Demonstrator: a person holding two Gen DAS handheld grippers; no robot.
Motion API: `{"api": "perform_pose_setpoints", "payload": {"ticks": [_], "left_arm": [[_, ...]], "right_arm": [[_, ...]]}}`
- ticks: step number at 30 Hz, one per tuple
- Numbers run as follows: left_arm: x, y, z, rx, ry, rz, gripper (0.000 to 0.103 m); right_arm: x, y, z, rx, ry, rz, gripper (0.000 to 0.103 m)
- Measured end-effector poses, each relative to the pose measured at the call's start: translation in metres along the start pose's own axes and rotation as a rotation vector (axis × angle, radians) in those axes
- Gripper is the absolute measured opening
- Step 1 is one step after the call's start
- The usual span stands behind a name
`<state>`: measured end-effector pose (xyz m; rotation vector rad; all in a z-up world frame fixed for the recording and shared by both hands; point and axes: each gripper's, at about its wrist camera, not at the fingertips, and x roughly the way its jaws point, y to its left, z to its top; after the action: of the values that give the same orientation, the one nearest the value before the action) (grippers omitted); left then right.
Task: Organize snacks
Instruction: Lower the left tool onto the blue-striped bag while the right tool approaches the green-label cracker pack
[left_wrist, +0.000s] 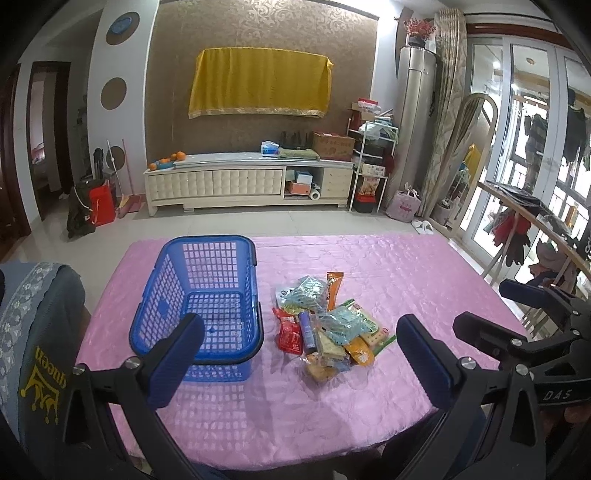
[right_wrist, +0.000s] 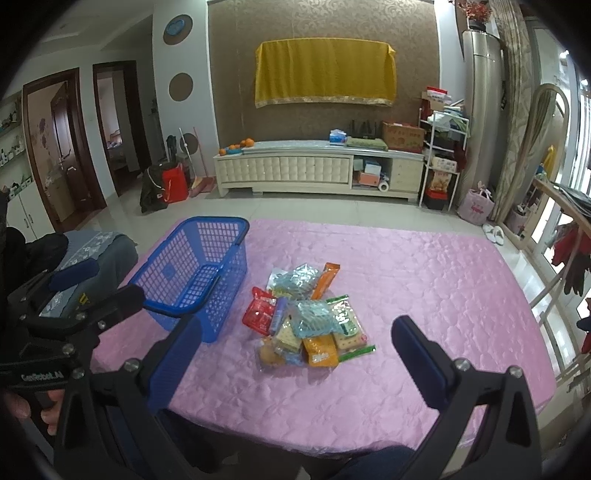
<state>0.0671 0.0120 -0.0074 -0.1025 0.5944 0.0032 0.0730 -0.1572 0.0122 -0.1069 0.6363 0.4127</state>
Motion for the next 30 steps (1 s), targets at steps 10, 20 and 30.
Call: {"api": "perform_pose_setpoints", "payload": {"ticks": [10,20,30], "left_arm": [[0.064,-0.015,0.014,0.022,0.079,-0.010,0.103],[0.146,-0.040,-0.001,0.044,0.252,-0.007,0.103],[0.233,-0.074,-0.001,0.033,0.423,0.039,0.103]], "right_arm": [[0.046,-0.042,0.011,-0.022,0.055,-0.022,0.103],[0.118,-0.090,-0.003,-0.030,0.217,0.075,0.102],[0.173,-0.141,-0.019,0.012,0.303,0.027,0.101]]}}
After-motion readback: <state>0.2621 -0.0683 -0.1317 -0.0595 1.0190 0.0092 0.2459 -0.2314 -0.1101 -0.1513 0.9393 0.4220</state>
